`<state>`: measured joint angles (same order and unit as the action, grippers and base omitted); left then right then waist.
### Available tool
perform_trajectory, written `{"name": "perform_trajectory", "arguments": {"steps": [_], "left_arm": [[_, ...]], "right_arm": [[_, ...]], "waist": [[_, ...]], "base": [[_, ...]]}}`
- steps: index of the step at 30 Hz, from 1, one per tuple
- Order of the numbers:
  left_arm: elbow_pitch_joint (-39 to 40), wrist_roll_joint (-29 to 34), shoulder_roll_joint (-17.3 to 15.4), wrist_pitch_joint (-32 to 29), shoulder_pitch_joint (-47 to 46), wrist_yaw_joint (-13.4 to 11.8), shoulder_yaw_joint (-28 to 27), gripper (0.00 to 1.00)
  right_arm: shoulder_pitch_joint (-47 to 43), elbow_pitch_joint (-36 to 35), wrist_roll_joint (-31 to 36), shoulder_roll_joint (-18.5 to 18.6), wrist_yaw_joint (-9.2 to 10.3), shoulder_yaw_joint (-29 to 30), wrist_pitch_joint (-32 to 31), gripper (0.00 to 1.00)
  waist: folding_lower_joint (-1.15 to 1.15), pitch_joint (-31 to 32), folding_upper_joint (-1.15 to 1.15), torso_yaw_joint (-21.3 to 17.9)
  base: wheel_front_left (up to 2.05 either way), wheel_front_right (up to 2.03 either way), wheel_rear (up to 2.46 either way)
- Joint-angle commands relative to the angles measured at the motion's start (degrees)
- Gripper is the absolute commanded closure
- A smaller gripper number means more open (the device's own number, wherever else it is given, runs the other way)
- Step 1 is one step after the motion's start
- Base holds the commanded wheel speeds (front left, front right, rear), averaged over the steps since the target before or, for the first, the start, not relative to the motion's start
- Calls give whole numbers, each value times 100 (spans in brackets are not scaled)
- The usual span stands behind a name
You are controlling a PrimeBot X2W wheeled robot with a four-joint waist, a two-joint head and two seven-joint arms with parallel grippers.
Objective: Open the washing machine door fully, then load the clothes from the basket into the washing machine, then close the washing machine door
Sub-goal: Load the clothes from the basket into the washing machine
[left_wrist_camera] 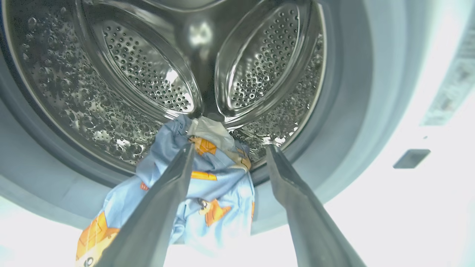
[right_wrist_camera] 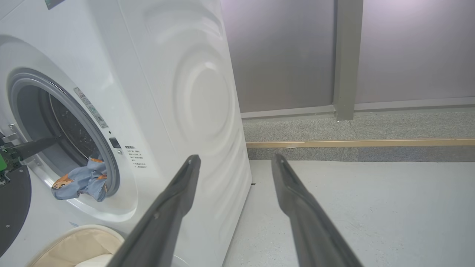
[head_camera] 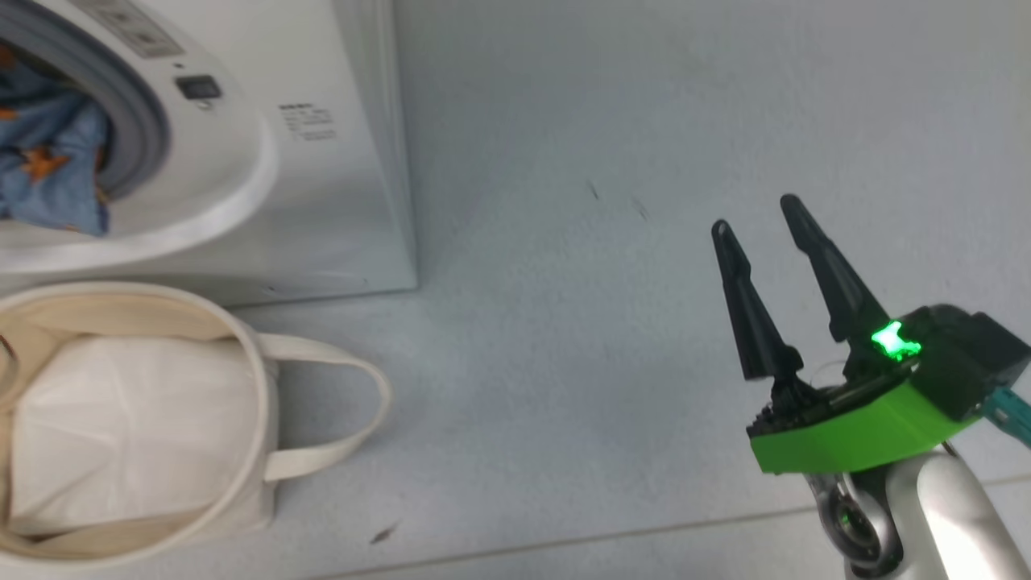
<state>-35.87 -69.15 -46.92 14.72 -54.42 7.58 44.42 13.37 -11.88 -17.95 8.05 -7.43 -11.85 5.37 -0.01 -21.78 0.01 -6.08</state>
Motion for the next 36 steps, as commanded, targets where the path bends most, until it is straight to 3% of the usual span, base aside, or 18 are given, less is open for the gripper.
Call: {"name": "perform_trajectory", "arguments": {"steps": [1, 12, 18, 28, 36], "left_arm": [[174, 165, -247, 28, 194, -9, -341, 0], [843, 872, 6, 28, 1744, -9, -1204, 0], [969, 1284, 198, 28, 2643, -9, -1964, 0], [1460, 1835, 1002, 28, 4222, -32, -3304, 0], [1944, 2281, 1402, 28, 5010, -96, -3898, 0]], "right_arm": [[-169, -139, -80, 76, -6, -114, -25, 0], [-490, 45, -369, 225, -6, -108, -8, 0], [-657, 170, -530, 294, -6, -161, 32, 0], [-971, 286, -755, 388, -6, -96, 113, 0], [-1170, 319, -805, 355, -6, 5, 181, 0]], "waist": [[1, 363, -1, 192], [1, 1090, -1, 389], [1, 1448, -1, 400], [1, 1927, -1, 426], [1, 2054, -1, 427]], "base": [[0, 0, 0], [0, 0, 0], [0, 0, 0], [0, 0, 0], [0, 0, 0]]}}
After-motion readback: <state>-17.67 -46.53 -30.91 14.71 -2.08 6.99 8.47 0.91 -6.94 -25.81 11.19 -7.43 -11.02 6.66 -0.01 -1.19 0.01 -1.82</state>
